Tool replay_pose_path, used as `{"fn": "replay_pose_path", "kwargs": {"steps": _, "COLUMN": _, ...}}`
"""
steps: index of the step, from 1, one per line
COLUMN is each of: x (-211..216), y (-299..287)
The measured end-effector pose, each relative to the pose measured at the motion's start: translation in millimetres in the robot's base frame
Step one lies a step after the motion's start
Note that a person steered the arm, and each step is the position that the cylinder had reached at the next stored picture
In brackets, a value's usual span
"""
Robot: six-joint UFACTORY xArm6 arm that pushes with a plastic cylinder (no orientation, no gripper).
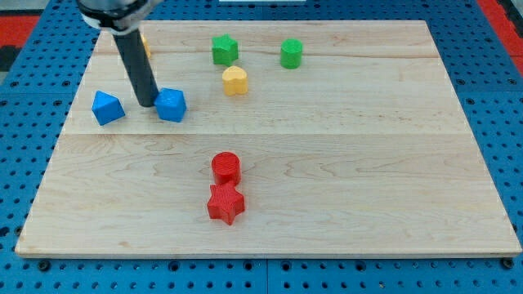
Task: Place your arm at the left of the blue triangle
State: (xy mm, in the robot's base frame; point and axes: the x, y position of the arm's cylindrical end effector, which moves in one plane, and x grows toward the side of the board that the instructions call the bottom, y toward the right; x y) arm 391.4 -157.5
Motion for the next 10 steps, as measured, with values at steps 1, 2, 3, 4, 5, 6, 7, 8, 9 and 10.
{"fn": "replay_pose_path", "kwargs": {"steps": 1, "x": 1, "y": -1}}
{"fn": "replay_pose_path", "kwargs": {"steps": 2, "x": -17, "y": -5}}
{"fn": "replay_pose_path", "kwargs": {"steps": 3, "x": -32, "y": -2}}
{"fn": "replay_pose_path", "kwargs": {"steps": 4, "x": -32, "y": -8}}
{"fn": "replay_pose_path", "kwargs": {"steps": 5, "x": -61, "y": -10}}
{"fn": "replay_pose_path", "kwargs": {"steps": 6, "x": -67, "y": -10}}
{"fn": "replay_pose_path", "kwargs": {"steps": 7, "x": -67, "y": -10}}
{"fn": "replay_pose_path", "kwargs": {"steps": 8, "x": -50, "y": -39}}
{"fn": "replay_pose_path", "kwargs": {"steps": 9, "x": -47, "y": -55}}
{"fn": "replay_pose_path", "kwargs": {"steps": 10, "x": -29, "y": -103}}
